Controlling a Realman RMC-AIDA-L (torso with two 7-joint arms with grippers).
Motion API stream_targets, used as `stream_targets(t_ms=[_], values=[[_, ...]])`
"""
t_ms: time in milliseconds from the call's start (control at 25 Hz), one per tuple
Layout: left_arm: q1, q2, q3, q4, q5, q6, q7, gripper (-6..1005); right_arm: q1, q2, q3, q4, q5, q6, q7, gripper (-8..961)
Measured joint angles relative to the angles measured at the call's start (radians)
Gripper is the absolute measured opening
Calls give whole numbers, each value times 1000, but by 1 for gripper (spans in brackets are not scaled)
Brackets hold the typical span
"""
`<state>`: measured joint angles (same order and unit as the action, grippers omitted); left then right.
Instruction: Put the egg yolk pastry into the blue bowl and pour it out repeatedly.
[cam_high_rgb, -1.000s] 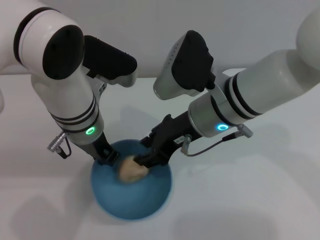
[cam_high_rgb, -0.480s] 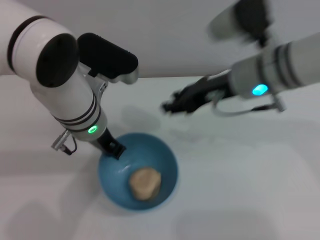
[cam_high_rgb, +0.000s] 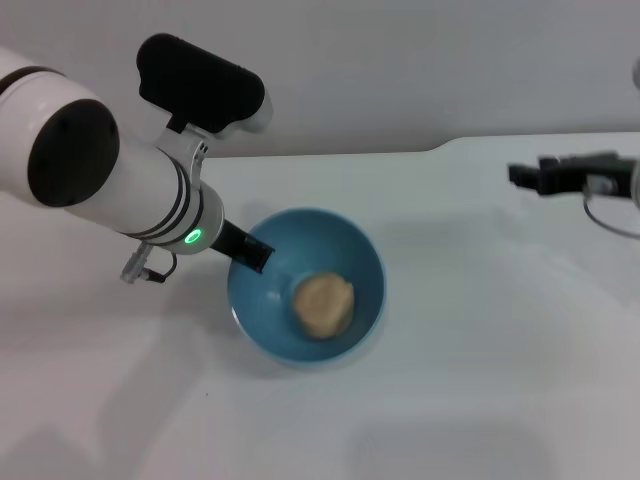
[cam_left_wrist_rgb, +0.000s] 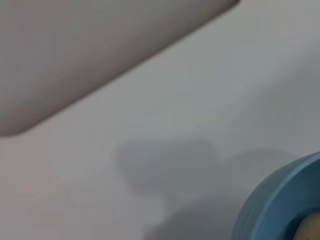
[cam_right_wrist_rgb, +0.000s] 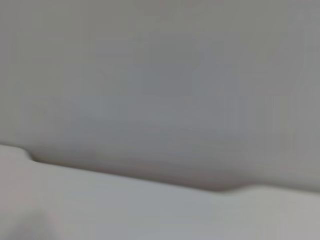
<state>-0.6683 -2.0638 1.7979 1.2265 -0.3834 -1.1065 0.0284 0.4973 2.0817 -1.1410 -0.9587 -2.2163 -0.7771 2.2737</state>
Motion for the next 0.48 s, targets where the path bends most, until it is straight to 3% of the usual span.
stream_targets(t_ms=[280, 480], values=[[65, 1, 7, 48, 3, 157, 1, -1, -54, 1, -46, 105, 2, 155, -6, 405], [185, 3, 74, 79, 3, 451, 2, -1, -77, 3, -92, 136, 39, 256, -6, 405]])
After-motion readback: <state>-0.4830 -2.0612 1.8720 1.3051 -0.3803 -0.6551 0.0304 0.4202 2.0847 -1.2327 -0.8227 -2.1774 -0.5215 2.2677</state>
